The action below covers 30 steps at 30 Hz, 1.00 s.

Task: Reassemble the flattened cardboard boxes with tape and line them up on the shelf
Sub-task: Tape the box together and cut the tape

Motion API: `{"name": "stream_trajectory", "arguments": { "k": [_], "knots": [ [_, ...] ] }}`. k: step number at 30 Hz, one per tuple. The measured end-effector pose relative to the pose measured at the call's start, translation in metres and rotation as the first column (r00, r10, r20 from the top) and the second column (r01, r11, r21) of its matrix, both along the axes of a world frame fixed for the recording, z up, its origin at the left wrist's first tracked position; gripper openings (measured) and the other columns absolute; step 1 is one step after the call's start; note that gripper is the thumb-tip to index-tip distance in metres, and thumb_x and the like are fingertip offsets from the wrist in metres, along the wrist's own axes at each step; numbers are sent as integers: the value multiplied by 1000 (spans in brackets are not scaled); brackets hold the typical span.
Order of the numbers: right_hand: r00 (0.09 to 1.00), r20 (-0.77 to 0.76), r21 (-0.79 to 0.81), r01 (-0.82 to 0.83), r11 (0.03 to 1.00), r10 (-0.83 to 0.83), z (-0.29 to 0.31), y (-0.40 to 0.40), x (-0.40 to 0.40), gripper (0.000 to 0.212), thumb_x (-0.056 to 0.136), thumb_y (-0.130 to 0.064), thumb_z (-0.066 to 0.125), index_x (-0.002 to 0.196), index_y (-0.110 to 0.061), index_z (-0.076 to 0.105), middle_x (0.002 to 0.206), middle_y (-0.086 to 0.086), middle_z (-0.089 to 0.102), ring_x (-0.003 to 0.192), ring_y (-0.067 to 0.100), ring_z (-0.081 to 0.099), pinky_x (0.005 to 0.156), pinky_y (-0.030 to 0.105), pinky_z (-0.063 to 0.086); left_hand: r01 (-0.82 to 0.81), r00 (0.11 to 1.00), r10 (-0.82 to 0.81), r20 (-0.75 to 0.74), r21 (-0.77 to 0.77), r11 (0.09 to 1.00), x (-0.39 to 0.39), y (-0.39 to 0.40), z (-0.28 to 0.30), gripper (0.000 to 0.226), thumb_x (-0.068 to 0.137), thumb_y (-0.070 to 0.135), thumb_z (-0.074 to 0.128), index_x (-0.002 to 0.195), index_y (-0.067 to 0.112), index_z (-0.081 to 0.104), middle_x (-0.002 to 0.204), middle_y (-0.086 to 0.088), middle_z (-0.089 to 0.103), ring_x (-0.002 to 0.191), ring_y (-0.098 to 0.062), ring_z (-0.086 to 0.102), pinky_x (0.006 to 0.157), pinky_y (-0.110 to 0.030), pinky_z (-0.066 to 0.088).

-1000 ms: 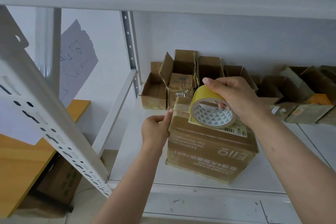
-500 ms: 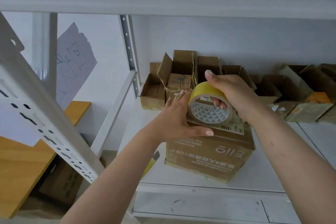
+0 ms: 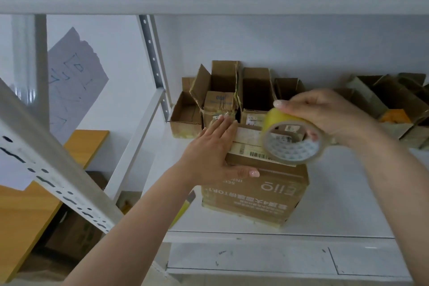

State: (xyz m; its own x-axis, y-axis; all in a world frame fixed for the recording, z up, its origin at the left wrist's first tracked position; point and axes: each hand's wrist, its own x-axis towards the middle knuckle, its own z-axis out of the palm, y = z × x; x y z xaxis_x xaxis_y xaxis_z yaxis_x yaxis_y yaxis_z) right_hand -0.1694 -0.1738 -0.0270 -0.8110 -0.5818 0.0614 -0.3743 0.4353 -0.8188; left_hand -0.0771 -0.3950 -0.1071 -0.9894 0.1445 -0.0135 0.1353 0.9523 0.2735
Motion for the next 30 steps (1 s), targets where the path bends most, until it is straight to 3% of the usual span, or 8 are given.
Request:
{"name": "stream_trajectory", "arguments": {
  "k": [3, 5, 7, 10, 14, 18, 24, 30],
  "knots": [
    [999, 31, 55, 39, 998, -40, 7, 28, -6, 86, 46, -84, 67, 79, -5, 70, 48, 7, 59, 39, 10, 54, 44, 19, 47, -2, 1000, 2, 11, -30, 1000, 0, 1, 1, 123, 59, 95, 23, 156, 27, -9, 164, 2, -13, 149, -13, -17, 122, -43, 1],
    [990, 135, -62, 47, 997, -39, -4, 39, -4, 91, 36, -88, 71, 79, -7, 73, 64, 16, 67, 54, 17, 63, 51, 21, 51, -7, 1000, 8, 27, -66, 998, 0, 2, 1, 122, 57, 97, 17, 156, 29, -9, 163, 2, -14, 149, -15, -18, 123, -46, 4],
    [962, 272, -279, 46, 959, 33, -22, 44, 0, 78, 50, -76, 77, 76, -3, 70, 73, 24, 63, 68, 28, 62, 62, 27, 52, -8, 999, 12, 40, -91, 996, 0, 3, 2, 122, 57, 97, 15, 156, 30, -9, 163, 1, -15, 148, -15, -18, 123, -48, 6],
    [951, 308, -432, 149, 890, -9, -36, 51, 5, 43, 72, -56, 65, 65, -16, 76, 66, 6, 68, 64, 17, 67, 66, 30, 51, -7, 999, 11, 42, -74, 997, -1, 4, 4, 120, 59, 96, 20, 156, 30, -9, 163, 3, -14, 148, -13, -18, 122, -47, 7],
    [978, -2, -320, 196, 927, -207, -23, 53, 3, 81, 56, -76, 71, 71, 2, 62, 62, 23, 54, 58, 25, 54, 61, 31, 43, -5, 998, 9, 56, -70, 998, -1, 3, 5, 121, 60, 97, 24, 156, 30, -9, 163, 6, -15, 148, -11, -19, 120, -44, 6],
    [941, -150, -83, 293, 952, -303, -19, 78, -2, 65, 55, -72, 67, 56, -8, 59, 52, 7, 52, 47, 13, 53, 53, 25, 38, -14, 999, 17, 48, -75, 997, -1, 2, 3, 124, 56, 99, 21, 155, 31, -9, 163, 9, -14, 147, -8, -20, 121, -43, 7],
    [937, -1, 21, 350, 937, -350, -69, 98, -4, 83, 50, -72, 65, 73, 8, 61, 63, 19, 60, 59, 30, 62, 62, 33, 48, -19, 998, 22, 51, -74, 997, -4, 2, 2, 127, 53, 102, 17, 155, 32, -10, 163, 9, -13, 148, -9, -18, 121, -45, 9],
    [897, 291, -173, 391, 904, -332, -128, 81, 13, 75, 63, -54, 71, 80, 18, 60, 72, 26, 62, 63, 32, 61, 69, 34, 49, -1, 998, 7, 55, -99, 995, -4, 1, 0, 126, 54, 102, 14, 154, 32, -13, 163, 7, -15, 148, -11, -20, 121, -43, 4]
  ]
}}
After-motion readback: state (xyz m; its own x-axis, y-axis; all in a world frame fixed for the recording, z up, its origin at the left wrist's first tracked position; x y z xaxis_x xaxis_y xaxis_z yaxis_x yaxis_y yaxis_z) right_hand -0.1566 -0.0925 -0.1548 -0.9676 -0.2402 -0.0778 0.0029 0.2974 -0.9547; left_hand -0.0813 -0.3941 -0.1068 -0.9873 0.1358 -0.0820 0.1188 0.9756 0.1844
